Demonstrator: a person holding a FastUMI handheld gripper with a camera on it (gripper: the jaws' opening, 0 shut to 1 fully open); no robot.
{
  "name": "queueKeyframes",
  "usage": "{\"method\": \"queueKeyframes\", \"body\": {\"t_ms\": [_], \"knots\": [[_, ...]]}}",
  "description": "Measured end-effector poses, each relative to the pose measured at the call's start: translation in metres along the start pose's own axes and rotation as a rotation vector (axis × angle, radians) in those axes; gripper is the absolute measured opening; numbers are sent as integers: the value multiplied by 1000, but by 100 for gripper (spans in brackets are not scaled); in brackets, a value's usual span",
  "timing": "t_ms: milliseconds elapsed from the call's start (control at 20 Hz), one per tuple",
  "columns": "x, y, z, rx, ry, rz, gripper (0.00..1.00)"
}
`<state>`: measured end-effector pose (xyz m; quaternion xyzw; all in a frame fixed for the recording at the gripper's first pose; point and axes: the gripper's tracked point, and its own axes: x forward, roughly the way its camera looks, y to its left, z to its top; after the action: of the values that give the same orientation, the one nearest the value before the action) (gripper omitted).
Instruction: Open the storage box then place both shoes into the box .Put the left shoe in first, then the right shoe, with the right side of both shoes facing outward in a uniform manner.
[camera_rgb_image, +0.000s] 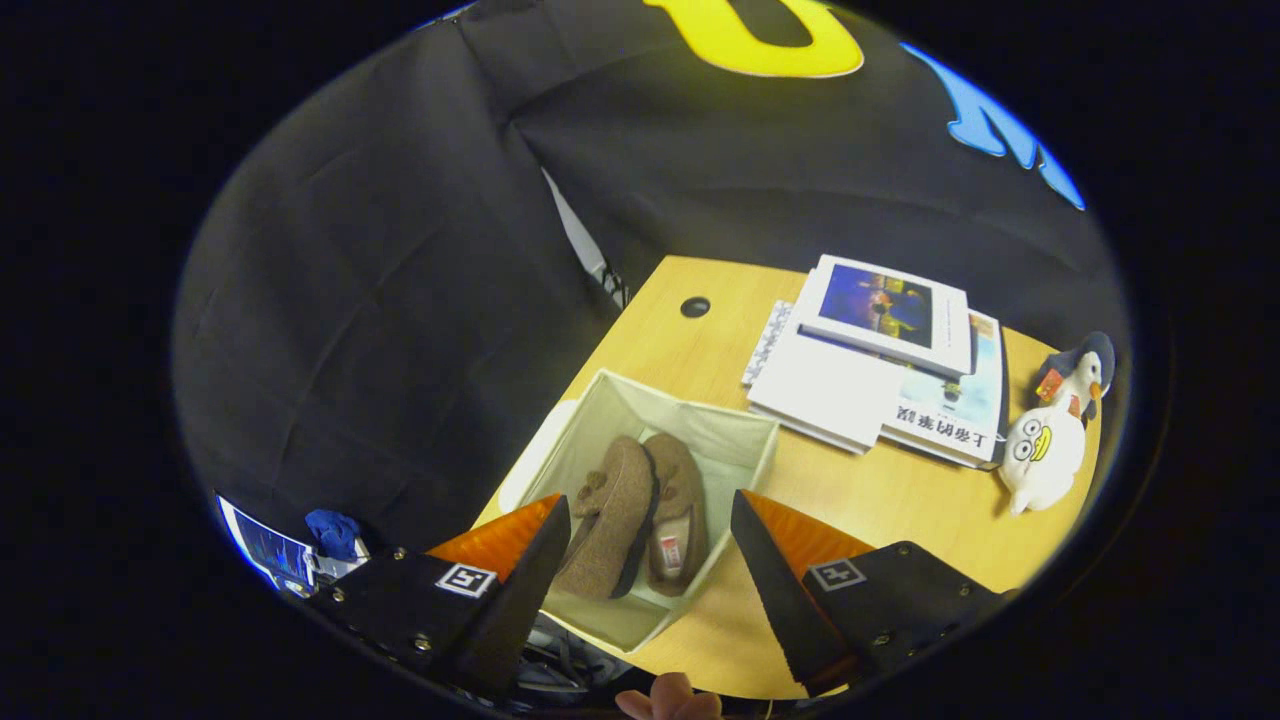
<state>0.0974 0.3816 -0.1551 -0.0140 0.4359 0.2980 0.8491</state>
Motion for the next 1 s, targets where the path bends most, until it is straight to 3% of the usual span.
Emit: {"method": "queueKeyframes", "body": {"t_ms": [400, 800, 1000], "knots": [[-138, -99, 55, 30, -454, -219, 98], [-263, -158, 67, 24, -863, -419, 98], [-284, -176, 46, 38, -909, -496, 97]]}}
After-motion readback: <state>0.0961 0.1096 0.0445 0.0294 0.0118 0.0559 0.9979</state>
